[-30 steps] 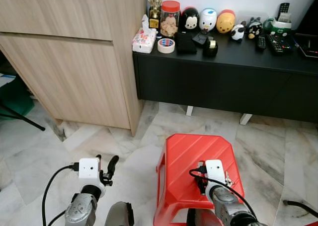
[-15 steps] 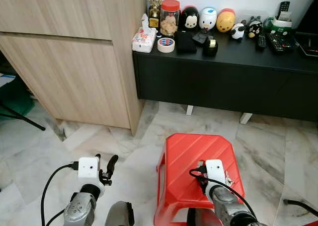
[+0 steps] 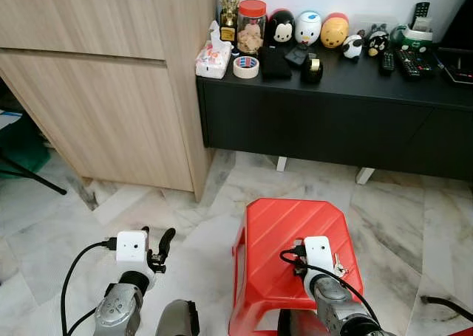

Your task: Hang keys on a hook

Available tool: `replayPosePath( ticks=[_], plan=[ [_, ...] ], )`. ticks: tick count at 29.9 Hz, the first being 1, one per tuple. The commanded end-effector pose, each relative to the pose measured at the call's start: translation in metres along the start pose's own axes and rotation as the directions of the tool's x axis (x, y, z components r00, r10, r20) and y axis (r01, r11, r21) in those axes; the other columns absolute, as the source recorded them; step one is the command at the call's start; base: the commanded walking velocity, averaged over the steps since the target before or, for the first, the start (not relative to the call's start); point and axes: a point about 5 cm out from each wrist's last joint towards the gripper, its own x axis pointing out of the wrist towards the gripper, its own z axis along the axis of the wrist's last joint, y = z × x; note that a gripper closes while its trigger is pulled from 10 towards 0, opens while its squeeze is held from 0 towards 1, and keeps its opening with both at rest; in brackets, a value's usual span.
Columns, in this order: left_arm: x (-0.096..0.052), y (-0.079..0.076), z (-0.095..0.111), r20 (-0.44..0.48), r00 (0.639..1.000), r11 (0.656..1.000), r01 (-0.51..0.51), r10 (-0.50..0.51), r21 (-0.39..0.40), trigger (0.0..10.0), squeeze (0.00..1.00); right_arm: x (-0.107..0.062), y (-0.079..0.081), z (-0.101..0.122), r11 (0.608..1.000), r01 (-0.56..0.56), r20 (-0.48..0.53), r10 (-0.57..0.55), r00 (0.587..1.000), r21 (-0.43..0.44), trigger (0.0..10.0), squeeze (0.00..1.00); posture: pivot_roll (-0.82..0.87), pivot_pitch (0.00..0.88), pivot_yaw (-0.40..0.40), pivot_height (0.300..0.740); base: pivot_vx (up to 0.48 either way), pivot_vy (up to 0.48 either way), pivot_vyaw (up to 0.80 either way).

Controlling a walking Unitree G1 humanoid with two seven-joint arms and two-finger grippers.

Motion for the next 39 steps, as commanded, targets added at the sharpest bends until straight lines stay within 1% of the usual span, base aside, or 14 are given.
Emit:
replayPosePath(
  ticks=[1,5,7,19,24,25,27,28,29,33,34,36,39],
  plan=[
    [0.0,0.001,-0.004,-0.028,1.0,1.0,-0.001,0.001,0.01,10.0,0.0,0.0,0.003,0.0,0.999,-0.008,0.0,0.008,1.0,0.038,0.0,0.0,0.09,0.09,-0.041,0.623,0.0,0.0,0.0],
    [0.004,0.001,-0.004,-0.029,1.0,1.0,-0.008,0.008,0.01,10.0,0.0,0.001,0.002,0.011,0.998,-0.007,0.057,0.003,0.998,0.063,0.0,0.0,0.08,0.079,-0.042,0.623,0.0,0.0,0.0],
    [0.005,0.001,-0.004,-0.027,1.0,1.0,-0.01,0.01,0.011,10.0,0.0,0.001,0.002,0.013,0.998,-0.005,0.066,0.0,0.998,0.068,0.0,0.0,0.08,0.077,-0.042,0.623,0.0,0.0,0.0],
    [0.014,0.001,-0.004,-0.026,1.0,1.0,-0.018,0.018,0.005,10.0,0.0,0.0,0.0,0.014,0.995,0.008,0.105,-0.019,0.994,0.102,0.0,0.0,0.07,0.053,-0.046,0.623,0.0,0.0,0.0],
    [0.016,0.001,-0.004,-0.025,0.999,1.0,-0.021,0.021,0.004,10.0,0.0,-0.001,-0.006,0.022,0.99,0.041,0.166,-0.063,0.984,0.132,0.0,0.0,0.07,0.045,-0.049,0.623,0.0,0.0,0.0],
    [0.016,0.001,-0.005,-0.026,0.999,1.0,-0.023,0.023,0.004,10.0,0.0,-0.001,-0.008,0.027,0.986,0.049,0.203,-0.081,0.976,0.157,0.0,0.0,0.07,0.043,-0.049,0.623,0.0,0.0,0.0],
    [0.016,0.002,-0.005,-0.026,0.999,1.0,-0.024,0.024,0.005,10.0,0.0,-0.002,-0.009,0.031,0.984,0.051,0.237,-0.091,0.967,0.171,0.0,0.0,0.07,0.034,-0.051,0.623,0.0,0.0,0.0],
    [0.016,0.002,-0.006,-0.027,0.999,1.0,-0.026,0.026,0.003,10.0,0.0,-0.003,-0.009,0.034,0.983,0.046,0.262,-0.093,0.96,0.18,3.5,0.0,0.07,0.034,-0.051,0.623,0.0,0.0,0.0],
    [0.017,0.002,-0.007,-0.03,0.999,1.0,-0.028,0.028,0.002,10.0,0.0,-0.005,-0.009,0.039,0.982,0.035,0.316,-0.093,0.944,0.187,10.0,0.0,0.06,0.027,-0.053,0.623,0.0,0.0,0.0],
    [0.018,0.001,-0.008,-0.031,0.999,0.999,-0.033,0.033,-0.001,10.0,0.0,-0.01,-0.009,0.046,0.982,0.026,0.413,-0.102,0.905,0.185,10.0,0.0,0.06,0.016,-0.059,0.623,0.0,0.0,0.0],
    [0.018,0.001,-0.008,-0.031,0.999,0.999,-0.033,0.033,-0.001,10.0,0.0,-0.01,-0.009,0.046,0.982,0.026,0.413,-0.102,0.905,0.185,10.0,0.0,0.06,0.016,-0.059,0.623,0.0,0.0,0.0],
    [0.019,0.001,-0.008,-0.032,0.999,0.999,-0.036,0.036,-0.003,10.0,0.0,-0.015,-0.008,0.051,0.986,0.02,0.48,-0.098,0.872,0.166,10.0,0.0,0.06,0.013,-0.061,0.623,0.0,0.0,0.0],
    [0.019,0.002,-0.01,-0.037,0.998,0.999,-0.043,0.043,-0.004,10.0,0.0,-0.021,-0.006,0.055,0.99,0.005,0.539,-0.083,0.838,0.144,10.0,0.0,0.06,0.002,-0.064,0.623,0.0,0.0,0.0]
  ],
)
